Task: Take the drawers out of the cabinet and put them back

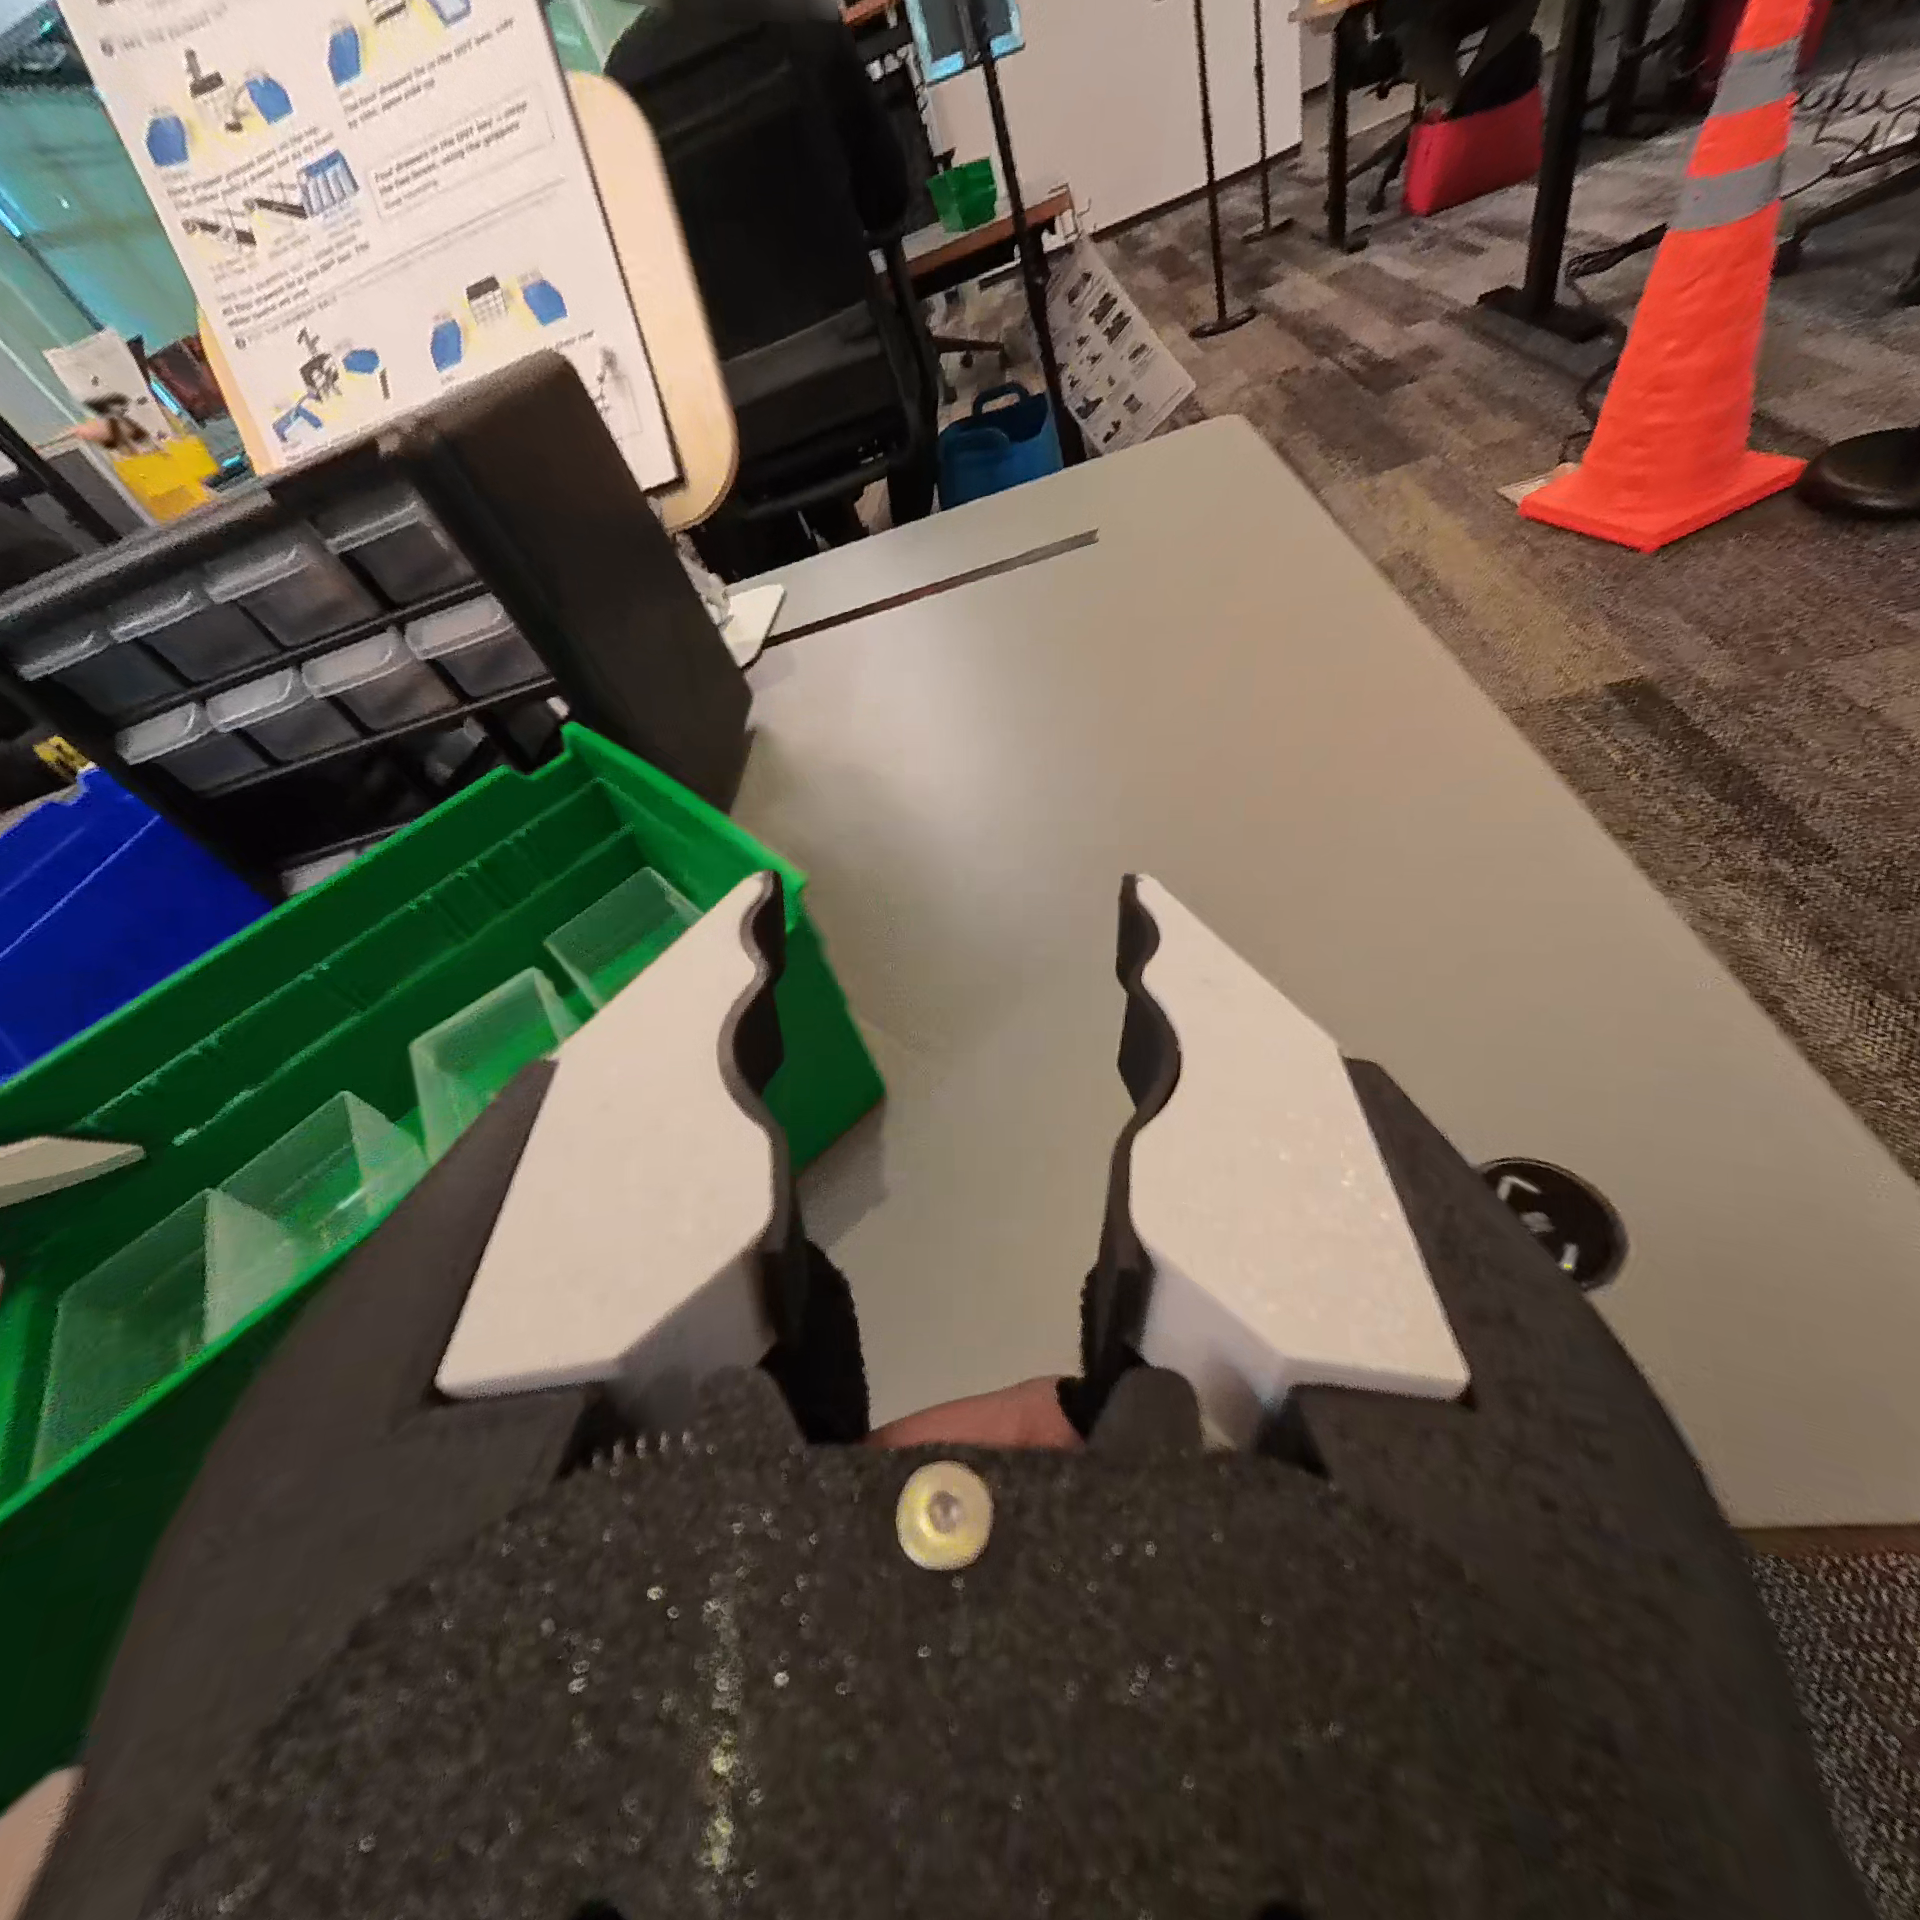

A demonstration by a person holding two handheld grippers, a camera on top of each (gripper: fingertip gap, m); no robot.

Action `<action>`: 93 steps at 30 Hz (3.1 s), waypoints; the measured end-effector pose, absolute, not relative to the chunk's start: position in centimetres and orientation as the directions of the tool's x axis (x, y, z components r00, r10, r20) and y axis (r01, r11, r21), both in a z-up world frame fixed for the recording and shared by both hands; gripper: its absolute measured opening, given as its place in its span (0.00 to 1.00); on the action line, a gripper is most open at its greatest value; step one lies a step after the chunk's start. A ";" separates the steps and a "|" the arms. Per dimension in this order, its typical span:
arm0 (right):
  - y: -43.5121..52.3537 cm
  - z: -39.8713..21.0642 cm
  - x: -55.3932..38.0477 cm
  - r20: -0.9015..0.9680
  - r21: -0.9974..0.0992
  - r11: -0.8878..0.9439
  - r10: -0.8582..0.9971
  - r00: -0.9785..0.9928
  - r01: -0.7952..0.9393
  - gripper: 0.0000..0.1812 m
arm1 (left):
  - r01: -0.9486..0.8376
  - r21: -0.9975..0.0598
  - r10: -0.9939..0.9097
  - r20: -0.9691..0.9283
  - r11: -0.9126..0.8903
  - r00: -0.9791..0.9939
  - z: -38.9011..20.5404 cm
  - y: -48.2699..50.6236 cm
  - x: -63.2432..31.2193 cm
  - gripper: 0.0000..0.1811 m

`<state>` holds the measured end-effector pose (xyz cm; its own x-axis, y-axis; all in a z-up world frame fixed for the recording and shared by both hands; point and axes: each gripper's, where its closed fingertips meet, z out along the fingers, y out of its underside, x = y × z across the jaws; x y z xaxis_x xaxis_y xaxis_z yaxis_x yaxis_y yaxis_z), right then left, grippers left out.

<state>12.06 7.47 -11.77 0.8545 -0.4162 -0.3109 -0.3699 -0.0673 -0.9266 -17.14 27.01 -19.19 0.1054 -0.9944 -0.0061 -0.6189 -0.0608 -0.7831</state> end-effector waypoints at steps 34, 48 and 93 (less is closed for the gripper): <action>15.0 -15.2 3.7 -0.031 -0.935 -0.340 -0.214 0.976 -0.104 0.35 | -0.251 -0.843 -0.576 0.083 -0.476 0.813 -19.7 53.8 -41.3 0.16; 22.1 -8.5 -15.5 0.012 -0.866 -0.476 0.289 0.957 0.155 0.27 | -0.287 -0.840 -0.615 0.069 -0.461 0.786 -19.3 47.2 -51.0 0.01; 38.2 11.6 -6.7 0.373 -0.060 -0.584 0.739 0.561 0.810 0.01 | -0.248 -0.968 -0.753 -0.147 -0.022 0.642 4.4 30.8 -30.5 0.02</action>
